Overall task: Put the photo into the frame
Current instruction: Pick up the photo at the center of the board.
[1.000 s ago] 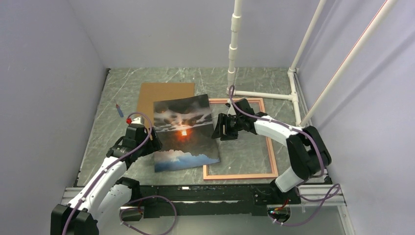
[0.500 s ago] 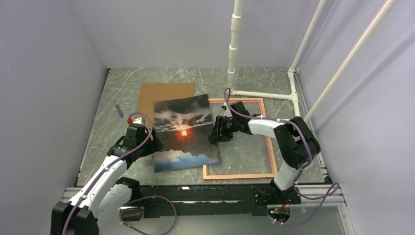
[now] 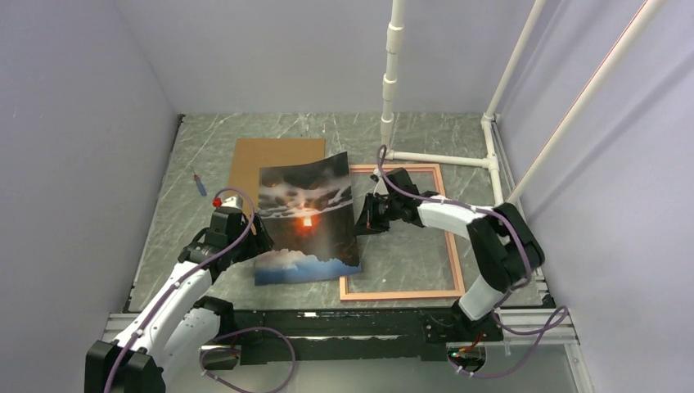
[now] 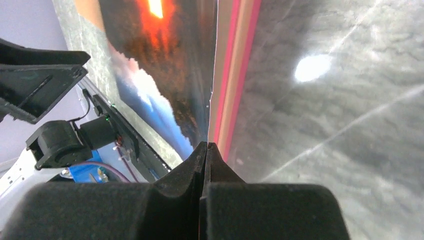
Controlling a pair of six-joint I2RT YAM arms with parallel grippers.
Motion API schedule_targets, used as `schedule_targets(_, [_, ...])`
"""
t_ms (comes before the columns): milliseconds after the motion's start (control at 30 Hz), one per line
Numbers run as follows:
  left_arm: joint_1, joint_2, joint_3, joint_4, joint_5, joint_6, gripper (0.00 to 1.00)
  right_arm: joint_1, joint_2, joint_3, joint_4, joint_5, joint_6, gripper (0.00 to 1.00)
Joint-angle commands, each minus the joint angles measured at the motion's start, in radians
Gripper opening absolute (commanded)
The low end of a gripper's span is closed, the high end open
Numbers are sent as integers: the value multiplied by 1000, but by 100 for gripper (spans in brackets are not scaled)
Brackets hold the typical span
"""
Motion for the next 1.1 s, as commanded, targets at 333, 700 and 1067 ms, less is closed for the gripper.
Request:
schedule_targets(333, [-8,-38,29,47,78,-37,77,-16,-683,331,-789,596,-165,0])
schedule_targets(700, [-74,30,45,94,70,-63,76,-17,-706,764,-1179,861,-224,0])
schedule_targets(1067, [-109,61,45,109,51,-72,77,-16,-563,829,-1220,781,-278,0])
